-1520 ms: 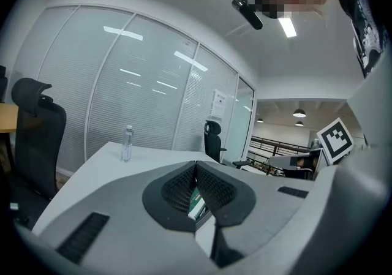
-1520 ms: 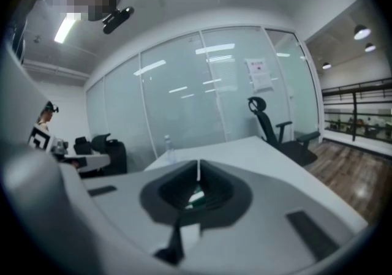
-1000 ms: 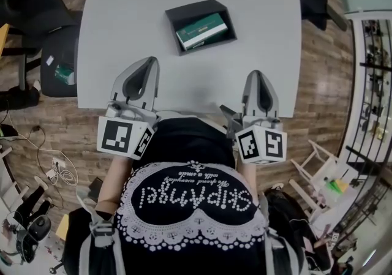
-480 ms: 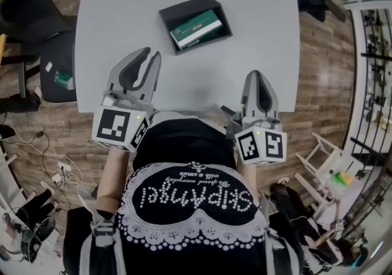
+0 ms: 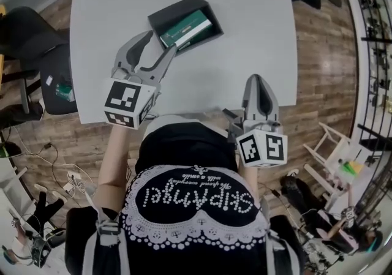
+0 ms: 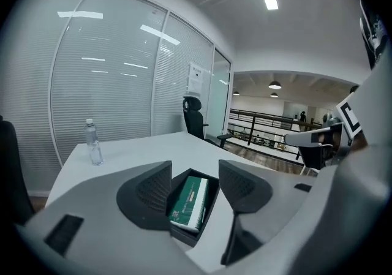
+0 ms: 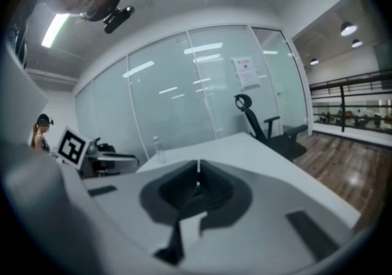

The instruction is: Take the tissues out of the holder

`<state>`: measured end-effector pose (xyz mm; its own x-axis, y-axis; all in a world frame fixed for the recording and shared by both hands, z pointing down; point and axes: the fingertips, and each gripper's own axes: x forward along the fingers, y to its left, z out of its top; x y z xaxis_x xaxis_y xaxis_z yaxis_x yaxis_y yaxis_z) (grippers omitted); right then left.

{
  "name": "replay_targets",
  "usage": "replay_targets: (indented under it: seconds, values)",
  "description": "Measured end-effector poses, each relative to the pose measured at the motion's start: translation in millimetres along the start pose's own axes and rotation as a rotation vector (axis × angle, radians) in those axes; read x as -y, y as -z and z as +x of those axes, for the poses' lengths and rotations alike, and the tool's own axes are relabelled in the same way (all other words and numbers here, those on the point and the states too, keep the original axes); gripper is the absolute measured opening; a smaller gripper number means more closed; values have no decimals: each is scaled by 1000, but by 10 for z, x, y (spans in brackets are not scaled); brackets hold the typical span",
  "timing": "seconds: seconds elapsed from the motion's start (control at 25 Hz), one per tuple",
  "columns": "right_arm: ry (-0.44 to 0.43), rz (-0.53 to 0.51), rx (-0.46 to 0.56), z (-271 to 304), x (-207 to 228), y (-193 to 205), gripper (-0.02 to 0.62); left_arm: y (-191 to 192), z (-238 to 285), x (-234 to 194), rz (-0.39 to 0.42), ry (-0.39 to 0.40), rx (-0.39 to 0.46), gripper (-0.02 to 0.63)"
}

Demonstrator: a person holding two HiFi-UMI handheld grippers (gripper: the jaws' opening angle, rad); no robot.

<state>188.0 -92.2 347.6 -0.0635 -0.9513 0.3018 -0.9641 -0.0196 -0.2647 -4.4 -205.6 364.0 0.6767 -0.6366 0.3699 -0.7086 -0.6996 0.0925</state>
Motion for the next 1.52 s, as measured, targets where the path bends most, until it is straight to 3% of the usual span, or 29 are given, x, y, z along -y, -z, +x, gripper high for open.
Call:
replay_targets:
  seconds: [0.48, 0.76, 1.2, 1.52]
  values:
    - [74, 65, -69, -67, 259, 264, 34, 379, 783, 117, 52, 123, -157, 294]
    - [138, 92, -86, -173, 449, 332, 34, 708, 1174, 110, 116, 140, -243, 304]
    - [168, 108, -122, -109, 612, 410, 34, 1200, 1466, 131, 104, 182, -431, 327]
    - [167, 116, -138, 9, 622, 428, 34, 1421, 1583, 65, 145, 160, -528, 350]
